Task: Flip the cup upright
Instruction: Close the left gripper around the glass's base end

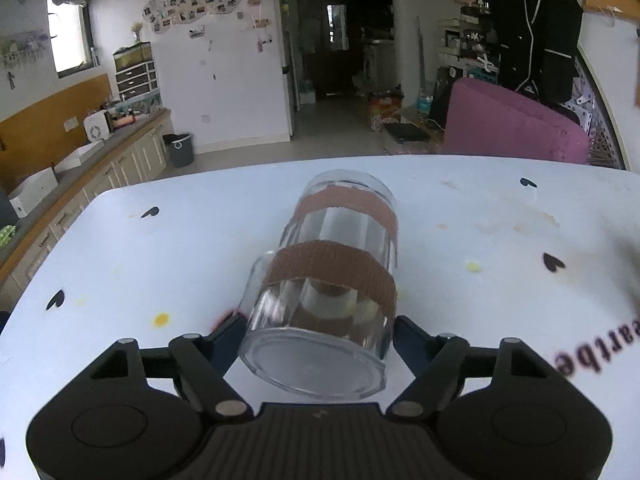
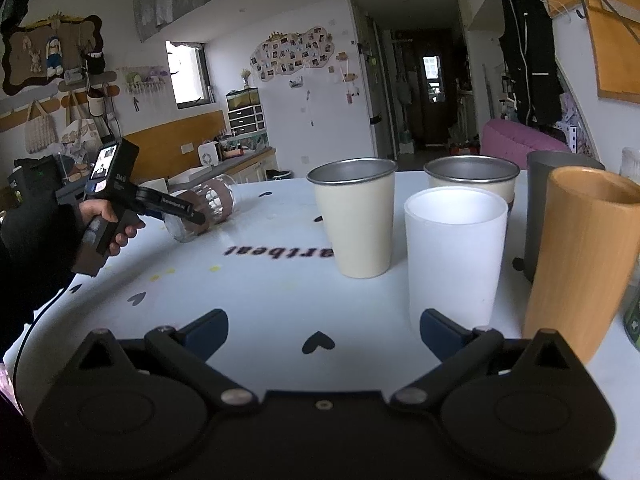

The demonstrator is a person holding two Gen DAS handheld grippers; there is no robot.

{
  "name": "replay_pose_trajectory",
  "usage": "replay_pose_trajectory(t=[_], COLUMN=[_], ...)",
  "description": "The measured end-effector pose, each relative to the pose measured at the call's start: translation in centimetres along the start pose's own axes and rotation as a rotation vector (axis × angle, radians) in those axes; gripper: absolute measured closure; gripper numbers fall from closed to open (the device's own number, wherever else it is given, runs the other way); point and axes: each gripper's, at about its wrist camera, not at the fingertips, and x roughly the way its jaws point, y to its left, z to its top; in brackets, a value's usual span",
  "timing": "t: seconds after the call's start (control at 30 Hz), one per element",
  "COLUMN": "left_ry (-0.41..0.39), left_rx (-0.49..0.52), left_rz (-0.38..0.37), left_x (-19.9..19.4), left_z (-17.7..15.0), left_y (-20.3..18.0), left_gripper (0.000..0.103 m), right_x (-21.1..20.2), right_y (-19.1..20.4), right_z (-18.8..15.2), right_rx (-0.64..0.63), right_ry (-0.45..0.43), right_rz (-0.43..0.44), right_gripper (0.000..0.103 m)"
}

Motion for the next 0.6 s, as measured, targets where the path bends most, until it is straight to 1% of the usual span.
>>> replay_pose_trajectory(t=[0.17,0.23,0.47,0.6], left_ry=[-0.026,-0.028,-0.002,0.004], left_rx=[-0.018,-0.023,-0.026,-0.032], left_rz=[-0.004,-0.010,-0.010,-0.037], left_x=[-2.4,-3.5,-7.3,-10.1], left_z=[-1.7,-2.5,-4.8,-6.3], left_y=[-1.1,-1.5,-3.4,-4.7], left_gripper=[0.029,0.029,0.030,0.030], right_x=[-0.4,-0.7,-2.1,-3.1], right_y=[-0.4,-0.5,-0.5,-0.4], right_z=[0.0,0.0,-0.1,-0.2], right_rx=[0.007,0.012,0.028,0.026], right_ry=[-0.006,-0.008,-0.029,-0.046], right_rz=[0.002,0.002,0.020,0.020], right_gripper=[0.000,0.000,0.000,0.000])
